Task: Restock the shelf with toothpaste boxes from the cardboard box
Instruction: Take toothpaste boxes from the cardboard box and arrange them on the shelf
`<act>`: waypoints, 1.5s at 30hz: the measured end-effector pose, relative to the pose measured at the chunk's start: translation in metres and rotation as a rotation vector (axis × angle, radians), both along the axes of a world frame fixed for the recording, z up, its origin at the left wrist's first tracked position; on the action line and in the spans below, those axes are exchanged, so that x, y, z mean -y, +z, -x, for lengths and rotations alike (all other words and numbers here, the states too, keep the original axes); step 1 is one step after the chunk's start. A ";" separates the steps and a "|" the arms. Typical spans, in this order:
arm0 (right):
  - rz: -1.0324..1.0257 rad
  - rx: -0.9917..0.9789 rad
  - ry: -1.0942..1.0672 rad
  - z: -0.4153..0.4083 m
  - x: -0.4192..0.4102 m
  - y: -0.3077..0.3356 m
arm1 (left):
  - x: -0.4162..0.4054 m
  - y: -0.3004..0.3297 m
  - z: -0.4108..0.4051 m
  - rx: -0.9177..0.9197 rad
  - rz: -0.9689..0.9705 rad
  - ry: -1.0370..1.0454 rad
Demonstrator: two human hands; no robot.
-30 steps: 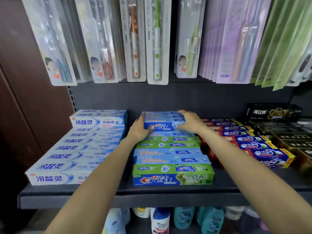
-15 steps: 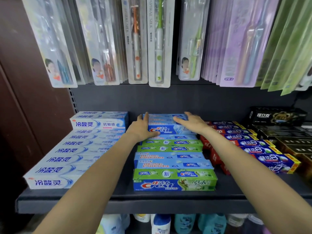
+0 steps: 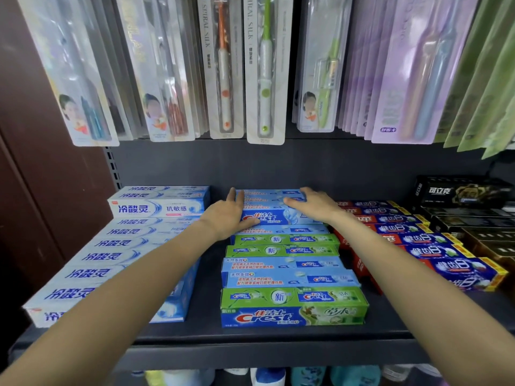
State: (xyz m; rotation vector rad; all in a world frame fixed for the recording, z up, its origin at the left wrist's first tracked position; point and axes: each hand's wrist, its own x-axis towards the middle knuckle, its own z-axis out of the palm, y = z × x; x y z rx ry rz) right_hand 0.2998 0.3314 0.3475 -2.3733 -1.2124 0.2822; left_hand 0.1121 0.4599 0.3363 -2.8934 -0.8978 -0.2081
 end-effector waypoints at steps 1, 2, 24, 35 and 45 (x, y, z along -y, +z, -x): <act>0.005 0.012 -0.002 0.001 0.000 -0.001 | -0.001 0.001 0.000 -0.021 -0.041 -0.023; 0.022 0.045 -0.008 0.002 0.000 -0.002 | -0.002 0.002 0.000 -0.034 -0.068 -0.042; 0.158 0.138 -0.018 0.006 0.000 -0.003 | -0.008 -0.012 0.004 0.196 0.062 -0.105; -0.003 0.089 -0.012 0.005 0.009 -0.006 | -0.005 -0.011 0.009 0.246 0.123 -0.092; -0.033 0.121 0.042 0.001 0.008 -0.008 | -0.004 -0.012 0.007 0.243 0.146 -0.087</act>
